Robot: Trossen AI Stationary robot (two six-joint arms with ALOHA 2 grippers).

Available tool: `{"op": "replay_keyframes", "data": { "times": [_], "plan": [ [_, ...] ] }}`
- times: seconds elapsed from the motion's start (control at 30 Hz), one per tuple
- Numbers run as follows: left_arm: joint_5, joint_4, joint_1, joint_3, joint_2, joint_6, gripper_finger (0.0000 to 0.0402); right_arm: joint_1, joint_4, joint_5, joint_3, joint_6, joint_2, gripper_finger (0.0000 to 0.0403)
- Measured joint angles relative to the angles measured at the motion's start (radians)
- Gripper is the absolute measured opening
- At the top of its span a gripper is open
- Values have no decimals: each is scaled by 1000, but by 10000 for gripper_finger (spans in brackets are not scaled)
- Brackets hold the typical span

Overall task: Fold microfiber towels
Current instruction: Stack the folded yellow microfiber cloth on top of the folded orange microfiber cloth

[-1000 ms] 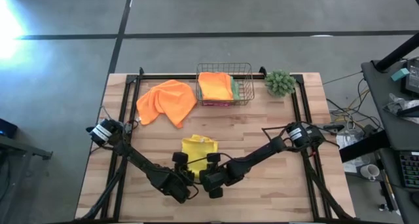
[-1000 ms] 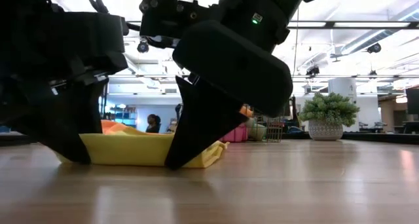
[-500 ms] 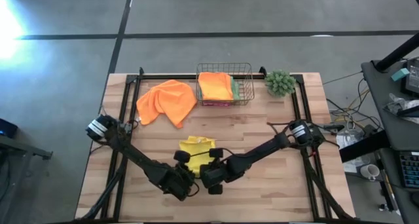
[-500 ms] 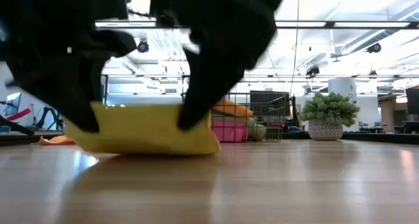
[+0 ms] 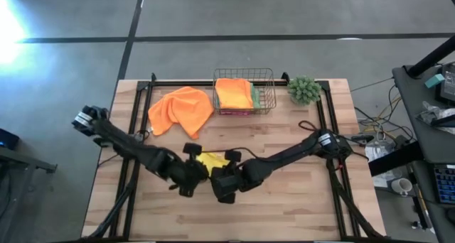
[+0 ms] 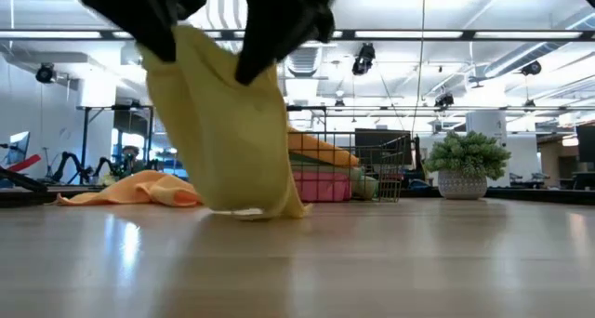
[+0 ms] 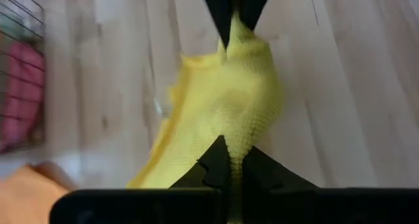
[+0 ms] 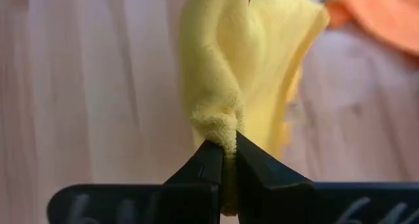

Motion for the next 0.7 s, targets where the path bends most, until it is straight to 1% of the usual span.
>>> {"op": "replay_keyframes", "data": {
  "times": [0.23, 0.33, 0.53, 0.7],
  "plan": [
    [8, -21, 96, 6, -100, 135, 1, -53, -54, 8, 87, -9, 0, 9],
    [12, -29, 140, 18, -122, 177, 1, -80, -116, 9, 133, -11, 0, 9],
    [15, -67, 196, 48, -135, 243, 1, -127, -254, 58, 235, -11, -2, 9],
    [11, -63, 239, 87, -131, 308, 1, -168, -346, 61, 319, -12, -3, 9]
  ]
}}
